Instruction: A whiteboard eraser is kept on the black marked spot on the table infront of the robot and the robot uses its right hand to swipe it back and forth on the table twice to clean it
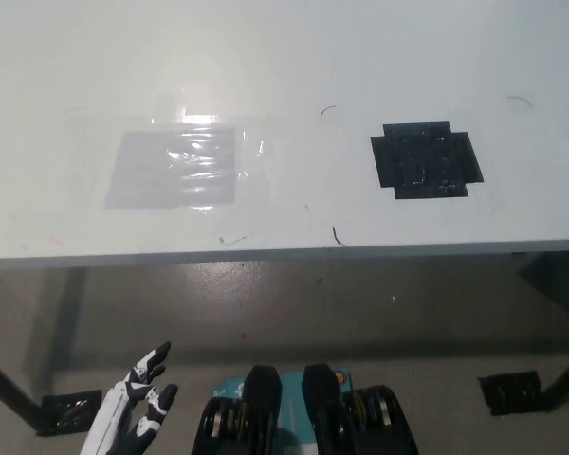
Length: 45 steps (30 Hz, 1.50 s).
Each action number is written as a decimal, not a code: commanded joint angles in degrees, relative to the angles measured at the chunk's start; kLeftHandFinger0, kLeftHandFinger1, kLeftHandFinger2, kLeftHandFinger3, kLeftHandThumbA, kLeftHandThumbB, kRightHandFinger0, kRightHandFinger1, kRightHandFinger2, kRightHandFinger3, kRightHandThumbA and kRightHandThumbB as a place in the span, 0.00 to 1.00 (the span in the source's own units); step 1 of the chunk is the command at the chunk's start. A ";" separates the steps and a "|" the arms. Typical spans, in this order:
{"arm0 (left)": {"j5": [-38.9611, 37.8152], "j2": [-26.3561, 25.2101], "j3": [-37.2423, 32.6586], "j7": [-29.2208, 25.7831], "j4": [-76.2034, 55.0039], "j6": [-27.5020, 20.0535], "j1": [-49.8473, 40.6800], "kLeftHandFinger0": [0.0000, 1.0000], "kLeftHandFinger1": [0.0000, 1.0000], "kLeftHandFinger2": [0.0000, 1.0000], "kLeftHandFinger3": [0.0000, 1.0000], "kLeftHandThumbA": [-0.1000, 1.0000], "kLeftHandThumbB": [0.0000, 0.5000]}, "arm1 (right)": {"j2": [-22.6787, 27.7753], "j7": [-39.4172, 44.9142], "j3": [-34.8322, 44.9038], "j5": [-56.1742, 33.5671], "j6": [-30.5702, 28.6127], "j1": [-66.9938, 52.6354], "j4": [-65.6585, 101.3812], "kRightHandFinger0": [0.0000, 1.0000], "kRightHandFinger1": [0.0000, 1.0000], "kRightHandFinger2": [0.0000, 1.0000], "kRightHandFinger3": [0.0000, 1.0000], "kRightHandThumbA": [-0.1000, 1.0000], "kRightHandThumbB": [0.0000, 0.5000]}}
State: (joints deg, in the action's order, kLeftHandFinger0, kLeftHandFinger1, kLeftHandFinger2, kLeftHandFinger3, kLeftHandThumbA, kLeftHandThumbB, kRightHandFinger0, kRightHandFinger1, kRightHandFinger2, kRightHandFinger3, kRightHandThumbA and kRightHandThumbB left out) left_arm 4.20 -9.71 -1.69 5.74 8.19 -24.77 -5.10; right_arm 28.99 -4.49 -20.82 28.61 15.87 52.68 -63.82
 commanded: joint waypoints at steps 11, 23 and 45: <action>-0.04 -0.77 -0.15 0.23 -0.50 -2.06 0.25 1.00 1.00 1.00 1.00 0.83 0.82 | -16.48 0.36 -1.66 0.36 2.99 3.81 0.29 0.02 0.09 0.13 0.41 0.18 0.32; -0.28 -1.18 -0.01 0.45 -0.56 -1.95 0.69 1.00 1.00 1.00 1.00 0.83 0.81 | -23.52 0.58 -3.21 2.09 4.40 3.65 5.51 0.18 0.50 0.70 0.41 0.11 0.28; -0.07 -1.52 -0.03 0.42 -0.55 -2.10 1.38 1.00 1.00 1.00 1.00 0.83 0.82 | -19.61 6.55 0.33 -1.86 3.02 3.31 3.16 1.00 1.00 1.00 1.00 0.83 0.91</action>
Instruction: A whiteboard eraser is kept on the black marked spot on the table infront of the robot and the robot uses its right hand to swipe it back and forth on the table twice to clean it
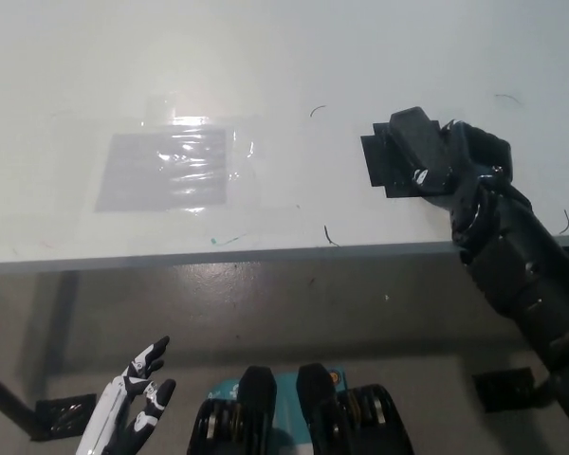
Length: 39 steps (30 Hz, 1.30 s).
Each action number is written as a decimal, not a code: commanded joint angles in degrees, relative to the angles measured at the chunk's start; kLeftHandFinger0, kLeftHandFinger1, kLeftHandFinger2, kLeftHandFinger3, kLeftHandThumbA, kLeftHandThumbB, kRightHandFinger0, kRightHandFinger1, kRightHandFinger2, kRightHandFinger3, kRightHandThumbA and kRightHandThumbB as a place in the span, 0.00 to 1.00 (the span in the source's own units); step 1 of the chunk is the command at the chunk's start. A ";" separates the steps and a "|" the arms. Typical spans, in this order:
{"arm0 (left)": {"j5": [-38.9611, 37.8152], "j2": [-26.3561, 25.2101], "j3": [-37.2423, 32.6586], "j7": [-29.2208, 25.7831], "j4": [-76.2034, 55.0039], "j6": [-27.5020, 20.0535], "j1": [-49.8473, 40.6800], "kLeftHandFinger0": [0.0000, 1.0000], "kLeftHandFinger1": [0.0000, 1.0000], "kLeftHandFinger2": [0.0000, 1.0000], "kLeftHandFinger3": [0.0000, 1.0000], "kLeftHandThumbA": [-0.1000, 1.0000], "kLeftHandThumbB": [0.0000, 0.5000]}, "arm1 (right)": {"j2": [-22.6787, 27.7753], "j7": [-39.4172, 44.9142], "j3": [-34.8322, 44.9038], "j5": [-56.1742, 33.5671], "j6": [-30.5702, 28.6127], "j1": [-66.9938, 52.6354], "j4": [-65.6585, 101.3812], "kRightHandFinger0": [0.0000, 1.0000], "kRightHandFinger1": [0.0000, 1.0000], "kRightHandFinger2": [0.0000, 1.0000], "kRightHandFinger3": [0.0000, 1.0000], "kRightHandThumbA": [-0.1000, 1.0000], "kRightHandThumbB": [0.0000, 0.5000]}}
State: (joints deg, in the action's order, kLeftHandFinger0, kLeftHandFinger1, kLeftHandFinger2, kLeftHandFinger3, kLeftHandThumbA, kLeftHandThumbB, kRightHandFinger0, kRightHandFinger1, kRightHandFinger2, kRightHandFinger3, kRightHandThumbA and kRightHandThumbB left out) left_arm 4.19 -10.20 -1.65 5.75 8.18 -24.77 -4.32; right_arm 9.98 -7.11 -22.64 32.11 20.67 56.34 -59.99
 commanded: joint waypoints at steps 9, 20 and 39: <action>-0.31 -1.12 -0.10 0.64 -0.71 -1.65 0.92 1.00 1.00 1.00 1.00 0.83 0.83 | 2.31 19.94 15.12 -20.49 -0.55 -4.16 31.76 1.00 1.00 1.00 1.00 0.91 1.00; 0.19 -1.14 -0.12 0.45 -0.63 -1.88 0.84 1.00 1.00 1.00 1.00 0.82 0.83 | 5.70 17.40 24.34 -25.71 -1.06 -5.30 53.75 1.00 1.00 1.00 1.00 0.96 1.00; -2.25 -1.04 -0.35 1.61 -0.70 -1.48 0.90 1.00 1.00 1.00 1.00 0.82 0.83 | -6.20 7.64 1.37 -25.76 -45.49 -68.29 113.07 1.00 1.00 1.00 1.00 1.00 0.19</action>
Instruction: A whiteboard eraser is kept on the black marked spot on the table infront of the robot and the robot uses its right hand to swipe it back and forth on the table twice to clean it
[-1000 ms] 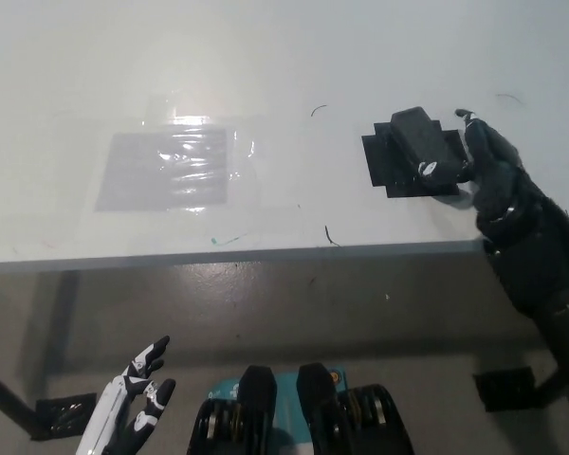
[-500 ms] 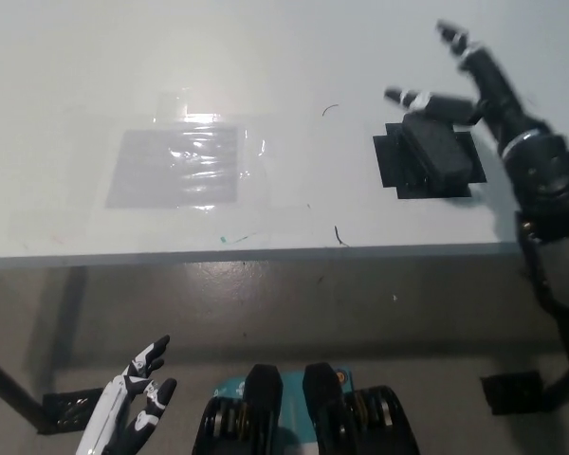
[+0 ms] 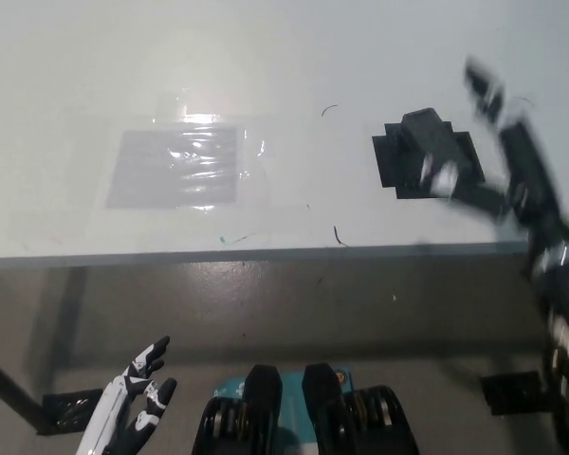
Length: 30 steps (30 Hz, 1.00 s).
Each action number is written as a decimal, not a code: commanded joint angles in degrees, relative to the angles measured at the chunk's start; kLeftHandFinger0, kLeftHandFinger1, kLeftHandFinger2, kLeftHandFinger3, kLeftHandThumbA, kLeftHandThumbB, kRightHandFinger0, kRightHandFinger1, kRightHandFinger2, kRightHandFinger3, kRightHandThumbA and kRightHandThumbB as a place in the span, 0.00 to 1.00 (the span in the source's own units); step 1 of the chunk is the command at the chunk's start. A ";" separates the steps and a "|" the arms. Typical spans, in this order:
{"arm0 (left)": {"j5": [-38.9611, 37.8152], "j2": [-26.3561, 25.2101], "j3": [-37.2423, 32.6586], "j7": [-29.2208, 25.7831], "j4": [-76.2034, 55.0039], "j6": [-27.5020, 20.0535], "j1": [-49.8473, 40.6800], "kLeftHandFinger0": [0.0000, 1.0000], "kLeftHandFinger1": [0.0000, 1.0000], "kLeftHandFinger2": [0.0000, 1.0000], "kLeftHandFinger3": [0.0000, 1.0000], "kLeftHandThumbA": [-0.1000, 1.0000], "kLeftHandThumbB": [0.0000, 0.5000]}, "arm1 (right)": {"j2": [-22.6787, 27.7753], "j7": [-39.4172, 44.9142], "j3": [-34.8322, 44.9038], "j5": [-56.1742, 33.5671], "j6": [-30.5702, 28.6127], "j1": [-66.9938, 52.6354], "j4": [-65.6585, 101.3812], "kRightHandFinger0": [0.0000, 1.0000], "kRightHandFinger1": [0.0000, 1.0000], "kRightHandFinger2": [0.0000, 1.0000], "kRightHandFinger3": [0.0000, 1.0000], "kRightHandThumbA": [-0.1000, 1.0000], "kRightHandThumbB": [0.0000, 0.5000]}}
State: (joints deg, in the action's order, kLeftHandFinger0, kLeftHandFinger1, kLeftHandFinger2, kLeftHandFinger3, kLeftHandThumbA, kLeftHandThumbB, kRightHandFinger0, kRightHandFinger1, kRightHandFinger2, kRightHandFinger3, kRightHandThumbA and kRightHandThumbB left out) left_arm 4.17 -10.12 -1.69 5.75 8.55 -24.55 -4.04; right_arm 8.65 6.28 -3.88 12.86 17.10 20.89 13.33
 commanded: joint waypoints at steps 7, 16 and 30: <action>-0.83 -1.11 -1.10 1.59 -1.01 -2.38 0.18 1.00 1.00 1.00 1.00 0.85 0.82 | 0.21 -15.94 -27.51 -1.63 -44.03 -36.38 30.60 1.00 1.00 1.00 1.00 0.83 0.18; -1.41 -0.57 -1.46 1.63 -1.32 -2.38 -0.45 1.00 1.00 1.00 1.00 0.84 0.83 | 1.13 -27.51 -16.72 3.95 -44.03 -27.97 -1.13 1.00 1.00 1.00 1.00 1.00 0.61; -1.77 -0.62 -1.96 1.54 -0.62 -2.38 0.52 1.00 1.00 1.00 1.00 0.86 0.82 | -1.46 -13.05 -9.73 -6.17 -44.03 -28.10 -17.46 1.00 1.00 1.00 1.00 1.00 0.80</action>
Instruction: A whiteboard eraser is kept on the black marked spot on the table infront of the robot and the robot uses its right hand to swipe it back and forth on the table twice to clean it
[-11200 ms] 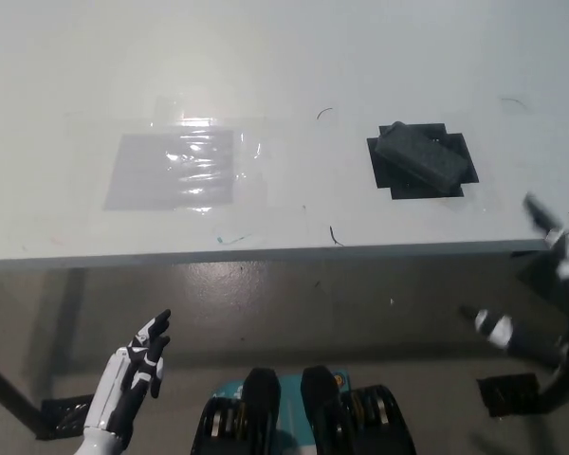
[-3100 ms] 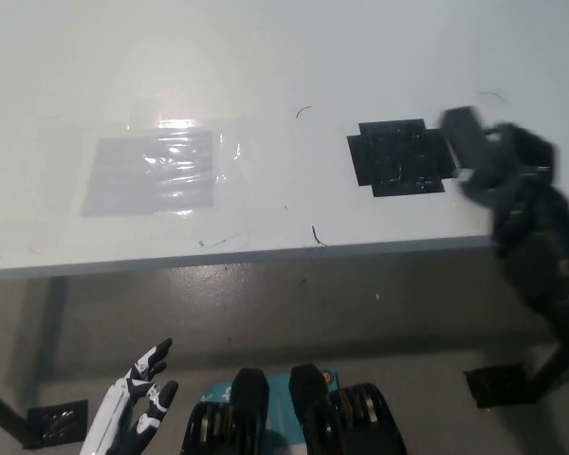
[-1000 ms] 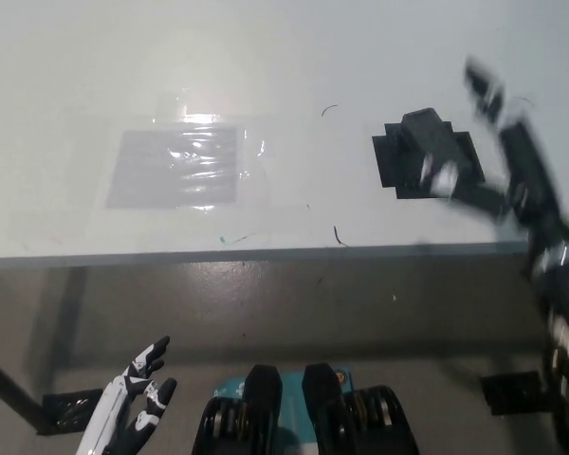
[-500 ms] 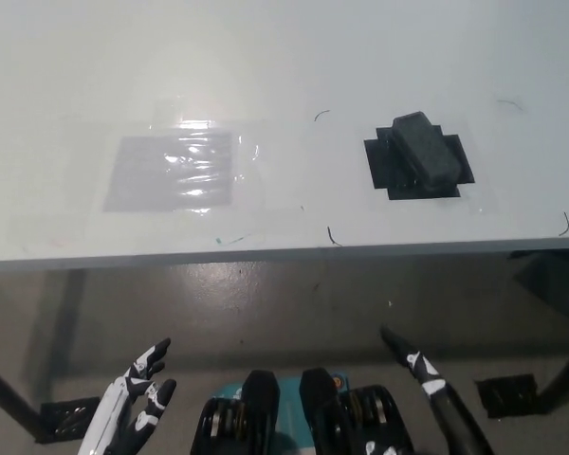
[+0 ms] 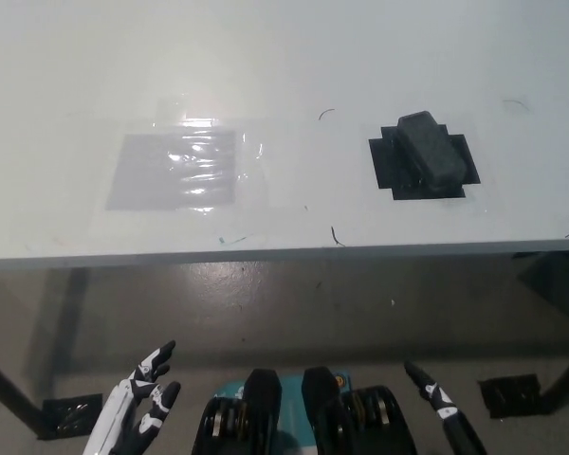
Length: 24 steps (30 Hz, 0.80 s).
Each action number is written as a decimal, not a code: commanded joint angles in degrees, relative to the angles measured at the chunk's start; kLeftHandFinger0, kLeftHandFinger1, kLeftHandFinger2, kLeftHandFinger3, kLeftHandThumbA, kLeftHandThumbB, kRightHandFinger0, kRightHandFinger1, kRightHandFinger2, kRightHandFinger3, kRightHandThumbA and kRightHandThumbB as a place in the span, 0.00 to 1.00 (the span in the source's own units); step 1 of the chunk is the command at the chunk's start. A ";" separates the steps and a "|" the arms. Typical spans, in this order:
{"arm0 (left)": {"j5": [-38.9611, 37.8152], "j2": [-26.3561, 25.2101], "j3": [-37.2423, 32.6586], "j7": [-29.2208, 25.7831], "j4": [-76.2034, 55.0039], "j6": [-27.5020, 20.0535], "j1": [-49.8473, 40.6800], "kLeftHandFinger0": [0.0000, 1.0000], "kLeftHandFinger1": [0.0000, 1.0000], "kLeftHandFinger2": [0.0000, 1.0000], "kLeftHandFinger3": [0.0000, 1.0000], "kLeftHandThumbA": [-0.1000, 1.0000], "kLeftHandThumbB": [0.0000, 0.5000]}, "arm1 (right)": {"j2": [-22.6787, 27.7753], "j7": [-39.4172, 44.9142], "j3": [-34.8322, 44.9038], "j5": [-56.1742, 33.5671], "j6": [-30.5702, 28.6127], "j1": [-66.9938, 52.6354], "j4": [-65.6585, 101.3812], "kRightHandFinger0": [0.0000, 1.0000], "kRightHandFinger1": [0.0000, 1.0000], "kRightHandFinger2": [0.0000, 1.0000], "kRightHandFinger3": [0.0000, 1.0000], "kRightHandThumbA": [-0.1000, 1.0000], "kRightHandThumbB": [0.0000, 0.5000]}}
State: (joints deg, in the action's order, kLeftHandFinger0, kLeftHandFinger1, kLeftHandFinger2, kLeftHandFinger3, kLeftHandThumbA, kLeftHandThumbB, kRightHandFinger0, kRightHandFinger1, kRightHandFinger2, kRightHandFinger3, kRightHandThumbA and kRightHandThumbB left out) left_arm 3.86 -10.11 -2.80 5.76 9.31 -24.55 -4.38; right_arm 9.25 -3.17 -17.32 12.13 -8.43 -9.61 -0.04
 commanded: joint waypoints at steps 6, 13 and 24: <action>-2.24 -0.60 -1.02 1.44 -1.15 -2.38 0.76 1.00 1.00 1.00 1.00 0.86 0.84 | -2.25 -1.86 4.66 -7.05 -18.49 2.80 -5.52 1.00 1.00 1.00 1.00 1.00 0.78; -3.05 -1.22 -1.42 2.45 -0.97 -2.38 0.87 1.00 1.00 1.00 1.00 0.88 0.85 | -2.18 -0.12 5.36 -7.62 -18.49 3.39 -6.23 1.00 1.00 1.00 1.00 1.00 0.78; -3.67 -2.23 -2.55 4.94 -0.76 -1.83 0.15 1.00 1.00 1.00 1.00 0.92 0.85 | -1.51 0.77 4.79 -6.09 -18.49 2.89 -6.16 1.00 1.00 1.00 1.00 1.00 0.83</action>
